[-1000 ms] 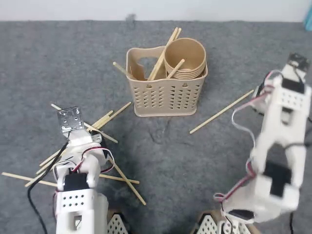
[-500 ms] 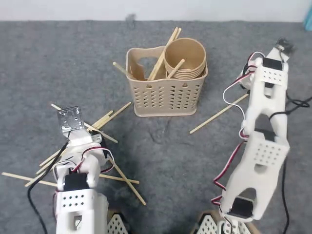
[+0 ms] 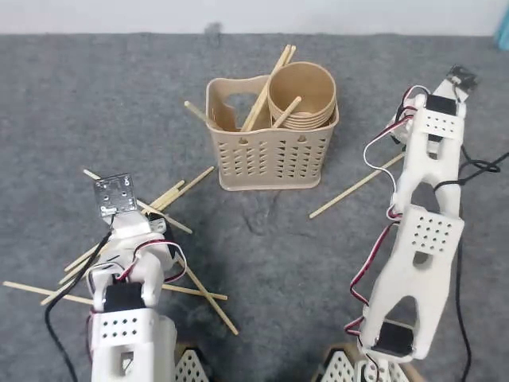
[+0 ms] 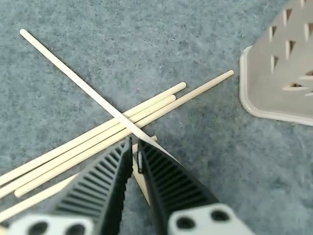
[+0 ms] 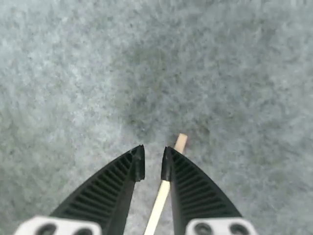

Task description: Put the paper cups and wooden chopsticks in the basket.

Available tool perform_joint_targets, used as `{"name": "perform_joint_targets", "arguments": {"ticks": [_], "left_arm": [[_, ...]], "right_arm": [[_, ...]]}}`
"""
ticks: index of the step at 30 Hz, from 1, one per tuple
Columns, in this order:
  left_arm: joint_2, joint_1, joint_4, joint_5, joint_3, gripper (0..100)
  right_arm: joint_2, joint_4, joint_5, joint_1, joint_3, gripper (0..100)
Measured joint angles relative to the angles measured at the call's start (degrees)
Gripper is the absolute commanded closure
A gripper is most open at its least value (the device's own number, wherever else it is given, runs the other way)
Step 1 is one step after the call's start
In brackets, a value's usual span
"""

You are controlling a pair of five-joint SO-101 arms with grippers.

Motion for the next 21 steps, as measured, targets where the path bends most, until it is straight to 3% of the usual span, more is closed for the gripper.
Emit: {"name": "perform_joint_targets", "arguments": {"ticks": [9,21], "left_arm": [[0.0,0.0,0.0,0.0,0.0,98],[0.0,0.0,0.0,0.0,0.0,98]], "right_arm": [[3.16,10.64,0.0,2.46,-12.13,91.8],[9.76,9.41,0.0,2.46,-13.89,91.9]]}}
